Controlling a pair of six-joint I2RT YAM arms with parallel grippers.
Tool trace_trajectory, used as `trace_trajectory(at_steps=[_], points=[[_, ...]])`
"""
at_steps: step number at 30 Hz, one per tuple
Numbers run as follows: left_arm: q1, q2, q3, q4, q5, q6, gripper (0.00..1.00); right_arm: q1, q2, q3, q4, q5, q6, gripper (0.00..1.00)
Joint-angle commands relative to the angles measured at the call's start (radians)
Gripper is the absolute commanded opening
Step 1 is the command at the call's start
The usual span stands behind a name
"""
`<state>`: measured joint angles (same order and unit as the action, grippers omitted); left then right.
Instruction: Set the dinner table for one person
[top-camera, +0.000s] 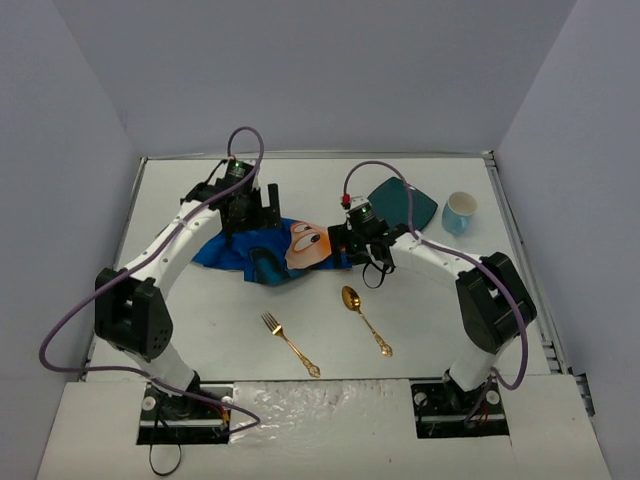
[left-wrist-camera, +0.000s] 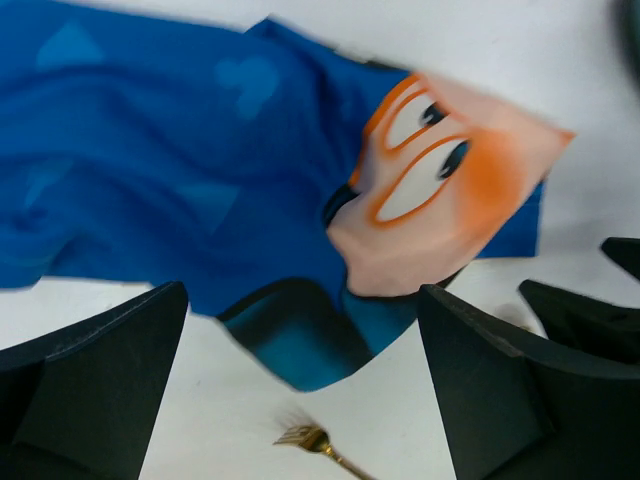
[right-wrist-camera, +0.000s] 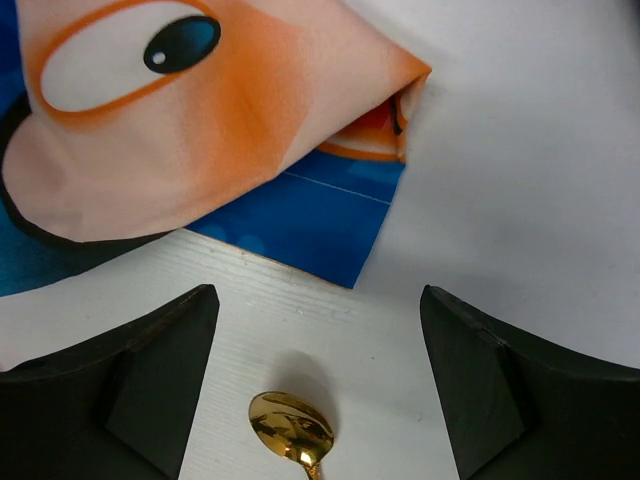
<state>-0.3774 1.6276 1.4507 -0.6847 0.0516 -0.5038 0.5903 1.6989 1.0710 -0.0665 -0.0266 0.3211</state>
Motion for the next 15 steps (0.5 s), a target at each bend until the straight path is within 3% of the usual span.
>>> trace_trajectory(at_steps=[1, 15], points=[[0.030, -0.103, -0.115, 0.046, -0.087, -0.045, 0.97, 0.020, 0.025, 0.028, -0.048, 0.131, 0.090, 0.78], [0.071, -0.278, -0.261, 0.070, -0.097, -0.030, 0.97, 0.039, 0.146, 0.073, -0.027, 0.202, 0.191, 0.69]])
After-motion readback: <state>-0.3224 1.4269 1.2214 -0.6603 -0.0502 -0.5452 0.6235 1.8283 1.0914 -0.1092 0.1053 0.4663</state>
